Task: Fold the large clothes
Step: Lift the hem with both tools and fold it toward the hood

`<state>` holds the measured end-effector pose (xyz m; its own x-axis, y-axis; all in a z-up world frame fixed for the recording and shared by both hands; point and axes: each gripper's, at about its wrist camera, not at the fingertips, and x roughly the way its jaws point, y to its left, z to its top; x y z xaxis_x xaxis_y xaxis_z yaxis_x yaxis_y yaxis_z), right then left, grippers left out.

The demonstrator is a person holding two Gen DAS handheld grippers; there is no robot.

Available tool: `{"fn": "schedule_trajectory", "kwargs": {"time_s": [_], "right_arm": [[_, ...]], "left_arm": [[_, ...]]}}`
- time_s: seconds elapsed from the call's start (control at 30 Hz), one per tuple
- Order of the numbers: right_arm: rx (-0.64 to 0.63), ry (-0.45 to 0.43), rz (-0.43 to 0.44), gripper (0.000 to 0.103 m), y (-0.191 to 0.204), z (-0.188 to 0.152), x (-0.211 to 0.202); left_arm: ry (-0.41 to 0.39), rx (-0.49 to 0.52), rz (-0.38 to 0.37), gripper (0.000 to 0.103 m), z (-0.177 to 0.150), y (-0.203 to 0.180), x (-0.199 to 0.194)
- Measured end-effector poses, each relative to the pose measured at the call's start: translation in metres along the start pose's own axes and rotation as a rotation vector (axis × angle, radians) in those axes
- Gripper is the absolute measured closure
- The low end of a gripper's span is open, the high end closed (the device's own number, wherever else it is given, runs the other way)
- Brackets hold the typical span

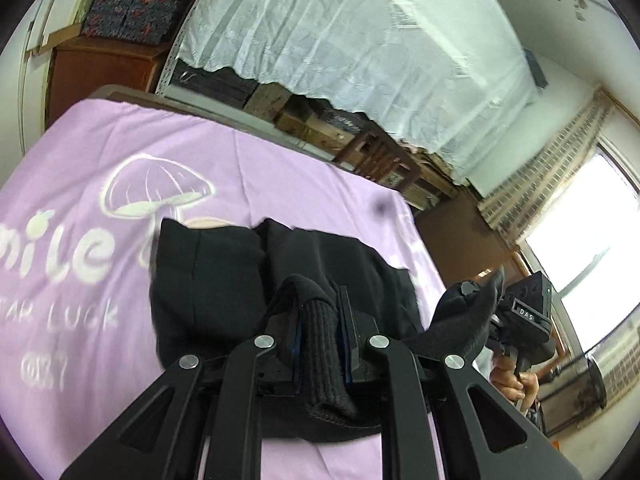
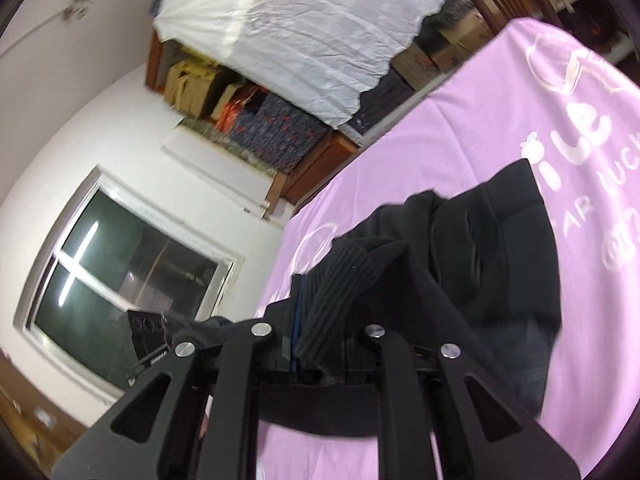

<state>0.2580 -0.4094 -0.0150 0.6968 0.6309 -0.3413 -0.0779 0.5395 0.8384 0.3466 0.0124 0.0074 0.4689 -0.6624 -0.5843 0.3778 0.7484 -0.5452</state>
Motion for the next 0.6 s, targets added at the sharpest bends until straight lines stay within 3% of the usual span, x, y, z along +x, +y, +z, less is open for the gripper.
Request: {"fn": "schedule_trajectory", "kwargs": {"time_s": [0.17, 0.23, 0.33, 0.43, 0.47, 0.57, 0.6], "right_arm": [[0.114, 0.034, -0.083, 0.088, -0.059, 0.014, 0.056], [0.155, 0.061, -0.113, 0.088, -0.08, 0.009, 0.069], [0.168, 0.061, -0.063, 0.084, -0.09, 0.007, 0.067], [0.139, 0.031, -0.039, 0.057, -0.079, 0.009, 0.057], [0.131, 0.023, -0.031, 0.043, -0.075, 0.009, 0.053], [0.107, -0.014, 0.034, 0.036, -0.06, 0.014, 0.031], [0.1, -0.031, 0.044, 0.034, -0.056, 0.017, 0.023]], "left_arm": [[0.084, -0.079, 0.09, 0.088, 0.009, 0.047, 0.078], [0.123, -0.135, 0.07, 0.088, 0.002, 0.068, 0.101], [0.121, -0.123, 0.031, 0.087, 0.002, 0.075, 0.098], [0.086, -0.133, 0.003, 0.08, 0.008, 0.072, 0.075], [0.076, -0.13, -0.001, 0.078, 0.01, 0.071, 0.07], [0.023, -0.091, -0.014, 0.062, 0.016, 0.06, 0.048], [0.0, -0.073, 0.0, 0.048, 0.017, 0.057, 0.042]]}}
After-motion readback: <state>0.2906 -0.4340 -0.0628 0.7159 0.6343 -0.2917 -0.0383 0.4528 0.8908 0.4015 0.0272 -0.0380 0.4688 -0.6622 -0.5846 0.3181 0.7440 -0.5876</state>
